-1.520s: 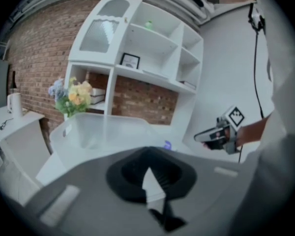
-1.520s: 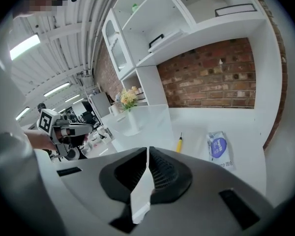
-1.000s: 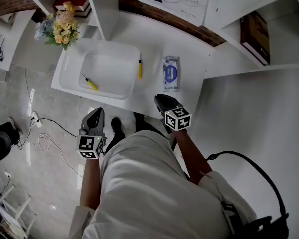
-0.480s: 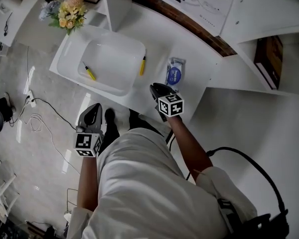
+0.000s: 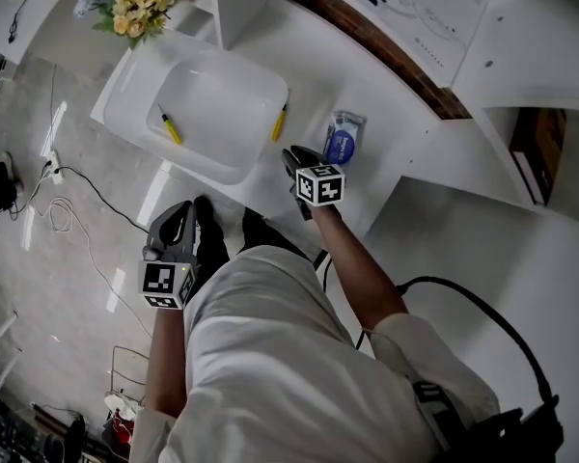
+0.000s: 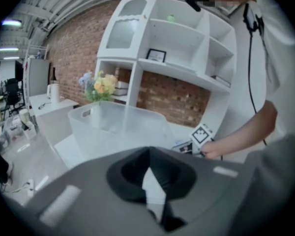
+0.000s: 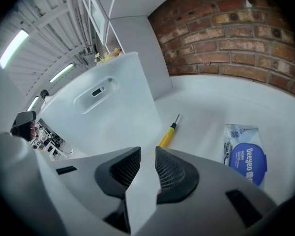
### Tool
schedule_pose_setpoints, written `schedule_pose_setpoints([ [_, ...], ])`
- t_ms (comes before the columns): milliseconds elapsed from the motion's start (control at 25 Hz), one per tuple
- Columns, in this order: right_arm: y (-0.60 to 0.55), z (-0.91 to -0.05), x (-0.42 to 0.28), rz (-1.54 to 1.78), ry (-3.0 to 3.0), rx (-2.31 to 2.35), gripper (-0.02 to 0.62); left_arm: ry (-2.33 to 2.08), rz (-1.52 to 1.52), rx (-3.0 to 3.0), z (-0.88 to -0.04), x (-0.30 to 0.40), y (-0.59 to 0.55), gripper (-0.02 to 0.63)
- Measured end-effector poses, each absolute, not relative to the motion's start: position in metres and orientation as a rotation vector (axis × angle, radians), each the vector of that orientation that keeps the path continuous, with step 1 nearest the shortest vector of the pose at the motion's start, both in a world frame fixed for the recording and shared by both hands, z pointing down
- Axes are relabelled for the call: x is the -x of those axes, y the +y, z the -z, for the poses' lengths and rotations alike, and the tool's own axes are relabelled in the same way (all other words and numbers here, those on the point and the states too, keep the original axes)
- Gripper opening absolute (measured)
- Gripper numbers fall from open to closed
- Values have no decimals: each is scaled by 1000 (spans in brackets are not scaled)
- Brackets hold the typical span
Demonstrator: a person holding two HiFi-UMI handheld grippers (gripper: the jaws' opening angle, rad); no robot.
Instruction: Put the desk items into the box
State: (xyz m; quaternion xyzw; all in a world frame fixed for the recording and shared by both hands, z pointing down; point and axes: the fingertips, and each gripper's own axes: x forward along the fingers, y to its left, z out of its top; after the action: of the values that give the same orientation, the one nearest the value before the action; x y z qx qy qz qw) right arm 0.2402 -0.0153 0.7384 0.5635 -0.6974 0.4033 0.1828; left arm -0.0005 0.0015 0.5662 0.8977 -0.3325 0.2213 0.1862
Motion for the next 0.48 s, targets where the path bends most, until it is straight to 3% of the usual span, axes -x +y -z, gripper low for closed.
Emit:
schedule_pose_setpoints([
  [480, -44, -797, -238, -1225, -1870, -1592, 115, -1054, -658, -2402, -578, 30, 8, 3],
])
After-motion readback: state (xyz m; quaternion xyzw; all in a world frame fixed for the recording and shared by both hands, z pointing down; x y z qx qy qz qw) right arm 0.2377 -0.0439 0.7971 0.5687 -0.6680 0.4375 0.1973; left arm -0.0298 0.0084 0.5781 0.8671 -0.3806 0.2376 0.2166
